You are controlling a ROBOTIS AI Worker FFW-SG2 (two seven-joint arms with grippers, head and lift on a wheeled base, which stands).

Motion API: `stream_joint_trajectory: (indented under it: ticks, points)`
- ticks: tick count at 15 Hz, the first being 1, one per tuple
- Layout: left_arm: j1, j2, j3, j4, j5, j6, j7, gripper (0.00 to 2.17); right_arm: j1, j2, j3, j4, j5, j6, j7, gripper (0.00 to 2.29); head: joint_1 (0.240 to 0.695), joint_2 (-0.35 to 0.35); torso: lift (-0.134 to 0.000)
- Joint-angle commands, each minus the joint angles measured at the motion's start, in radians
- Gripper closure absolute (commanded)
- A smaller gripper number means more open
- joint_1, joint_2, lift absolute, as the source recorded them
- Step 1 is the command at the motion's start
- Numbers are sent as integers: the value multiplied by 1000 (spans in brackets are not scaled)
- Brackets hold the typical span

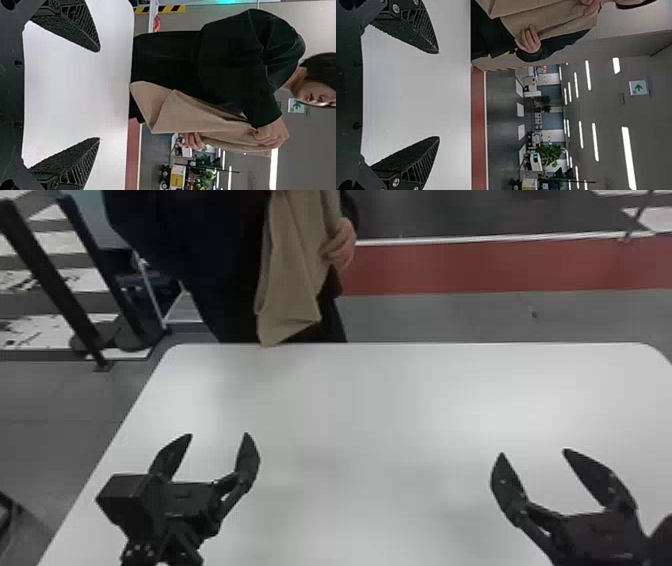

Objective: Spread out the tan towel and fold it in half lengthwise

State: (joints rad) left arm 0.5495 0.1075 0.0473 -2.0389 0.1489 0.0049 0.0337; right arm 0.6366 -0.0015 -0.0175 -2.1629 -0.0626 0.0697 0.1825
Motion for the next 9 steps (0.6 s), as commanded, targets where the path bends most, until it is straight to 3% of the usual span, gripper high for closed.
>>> stream_joint_trajectory:
  ticks: [1,9]
  points:
    - [1,0,-1,0,0,1,0,80,0,2,-1,0,0,0,0,113,695,99,-119]
    - [4,0,-1,0,0,-2,0,80,3,2,-4,0,0,0,0,113,695,97,-119]
